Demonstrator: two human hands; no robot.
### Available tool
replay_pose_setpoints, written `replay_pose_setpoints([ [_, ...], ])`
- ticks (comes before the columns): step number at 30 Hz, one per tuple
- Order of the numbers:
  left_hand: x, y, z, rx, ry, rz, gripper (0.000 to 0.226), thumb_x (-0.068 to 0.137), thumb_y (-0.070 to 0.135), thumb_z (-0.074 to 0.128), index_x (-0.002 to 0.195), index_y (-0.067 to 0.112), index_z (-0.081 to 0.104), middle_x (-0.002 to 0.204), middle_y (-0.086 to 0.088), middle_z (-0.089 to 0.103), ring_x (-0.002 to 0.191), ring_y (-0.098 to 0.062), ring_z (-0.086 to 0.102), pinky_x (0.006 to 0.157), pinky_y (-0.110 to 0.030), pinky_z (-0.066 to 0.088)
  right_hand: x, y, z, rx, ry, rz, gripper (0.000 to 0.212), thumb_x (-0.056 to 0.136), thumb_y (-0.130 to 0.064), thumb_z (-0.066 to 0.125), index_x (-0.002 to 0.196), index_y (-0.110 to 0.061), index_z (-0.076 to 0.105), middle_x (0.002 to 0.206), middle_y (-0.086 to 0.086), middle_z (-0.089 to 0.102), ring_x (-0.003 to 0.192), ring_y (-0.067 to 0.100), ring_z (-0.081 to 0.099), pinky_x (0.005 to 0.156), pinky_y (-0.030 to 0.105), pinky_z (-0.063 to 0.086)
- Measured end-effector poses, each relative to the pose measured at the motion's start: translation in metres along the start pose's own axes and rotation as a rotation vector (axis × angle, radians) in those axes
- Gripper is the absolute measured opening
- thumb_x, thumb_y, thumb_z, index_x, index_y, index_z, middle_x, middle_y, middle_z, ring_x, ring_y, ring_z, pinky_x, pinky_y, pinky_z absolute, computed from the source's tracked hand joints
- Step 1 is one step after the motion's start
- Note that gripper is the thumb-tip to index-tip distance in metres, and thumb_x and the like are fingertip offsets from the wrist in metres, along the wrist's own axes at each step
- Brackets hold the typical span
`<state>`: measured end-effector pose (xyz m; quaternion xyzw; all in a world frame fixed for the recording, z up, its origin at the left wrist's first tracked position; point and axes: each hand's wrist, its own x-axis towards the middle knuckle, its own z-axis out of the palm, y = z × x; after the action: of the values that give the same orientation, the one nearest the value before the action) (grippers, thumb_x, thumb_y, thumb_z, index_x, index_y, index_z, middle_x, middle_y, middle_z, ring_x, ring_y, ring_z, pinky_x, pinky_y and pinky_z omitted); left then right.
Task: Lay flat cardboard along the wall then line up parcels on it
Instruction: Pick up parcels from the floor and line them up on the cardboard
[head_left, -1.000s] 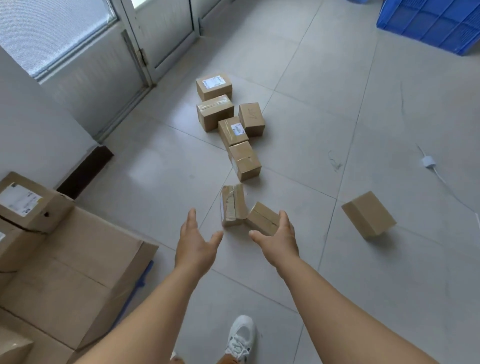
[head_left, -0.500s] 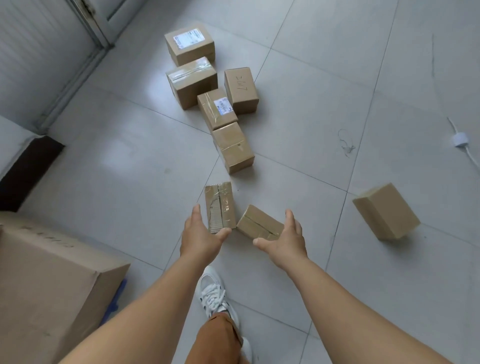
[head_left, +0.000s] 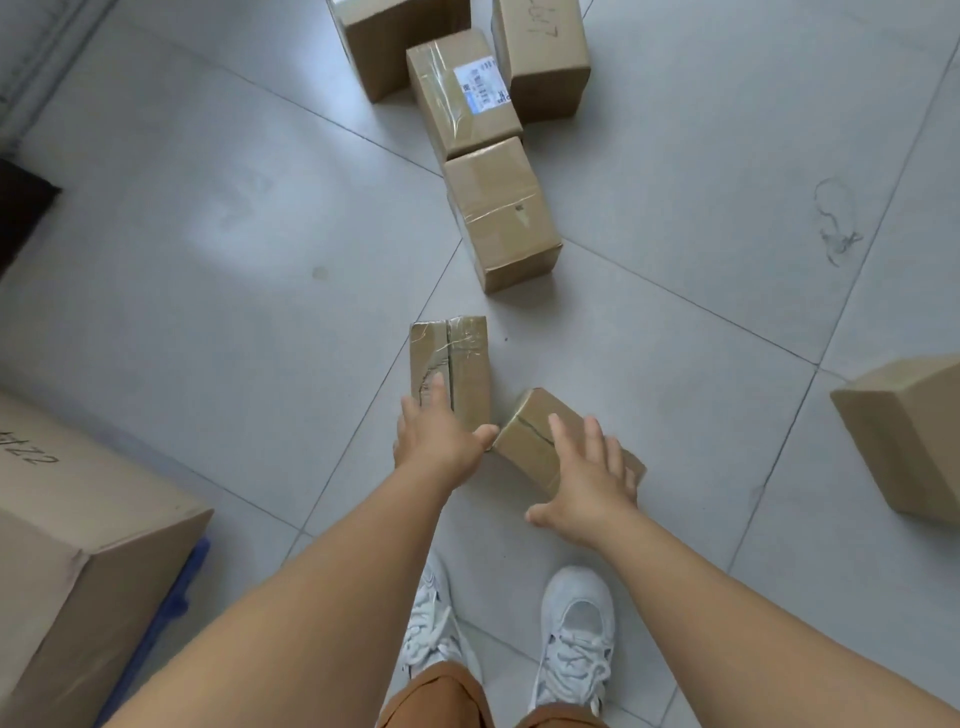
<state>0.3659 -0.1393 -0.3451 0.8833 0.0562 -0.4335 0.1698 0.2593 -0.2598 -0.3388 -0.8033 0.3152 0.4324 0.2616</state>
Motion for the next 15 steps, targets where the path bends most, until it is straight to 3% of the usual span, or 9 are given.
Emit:
replay_pose_setpoints([
  [3,0.028,-0.001,0.026,0.088,0.037,-0.025,0.101,0.08,0.051,0.066,0.151,0.031,-0.003,0.155,-0.016,0.008,0.143,-0.031,0.013,0.113,-0.048,0.023,0.029,0.012,0.017,-0.119,0.012,-0.031,0.116,0.078,-0.041,0.073,0.147,-0.043,-0.02,0.153,0.003,-0.037,0.143,0.033,-0.025,0.117,0.049,-0.001],
  [6,0.048,0.0,0.043,0.095,0.067,-0.097,0.115,0.078,0.053,0.069,0.148,0.029,-0.019,0.157,-0.019,-0.013,0.146,-0.033,-0.006,0.113,-0.052,0.016,0.052,0.02,0.029,-0.228,0.058,-0.024,0.123,0.076,-0.046,0.073,0.141,-0.043,-0.031,0.149,0.006,-0.042,0.142,0.038,-0.027,0.115,0.054,0.001],
  [9,0.059,0.002,0.054,0.082,0.11,-0.141,0.126,0.075,0.052,0.073,0.144,0.027,-0.03,0.155,-0.018,-0.024,0.145,-0.036,-0.012,0.109,-0.056,0.017,0.068,0.024,0.037,-0.265,0.1,-0.01,0.127,0.077,-0.046,0.072,0.135,-0.042,-0.041,0.15,0.008,-0.04,0.142,0.039,-0.023,0.113,0.058,0.005],
  [11,0.066,0.002,0.059,0.085,0.145,-0.167,0.13,0.073,0.051,0.075,0.143,0.025,-0.033,0.155,-0.019,-0.022,0.144,-0.038,-0.009,0.105,-0.057,0.024,0.074,0.026,0.04,-0.288,0.155,-0.02,0.125,0.078,-0.047,0.071,0.136,-0.041,-0.04,0.154,0.01,-0.027,0.144,0.038,-0.011,0.112,0.057,0.012],
  [15,0.073,0.001,0.059,0.109,0.192,-0.19,0.133,0.07,0.046,0.076,0.141,0.024,-0.035,0.148,-0.019,0.0,0.129,-0.035,0.022,0.09,-0.054,0.04,0.076,0.027,0.04,-0.319,0.233,-0.042,0.124,0.075,-0.048,0.071,0.139,-0.042,-0.035,0.151,0.01,-0.008,0.137,0.03,0.012,0.109,0.049,0.022],
])
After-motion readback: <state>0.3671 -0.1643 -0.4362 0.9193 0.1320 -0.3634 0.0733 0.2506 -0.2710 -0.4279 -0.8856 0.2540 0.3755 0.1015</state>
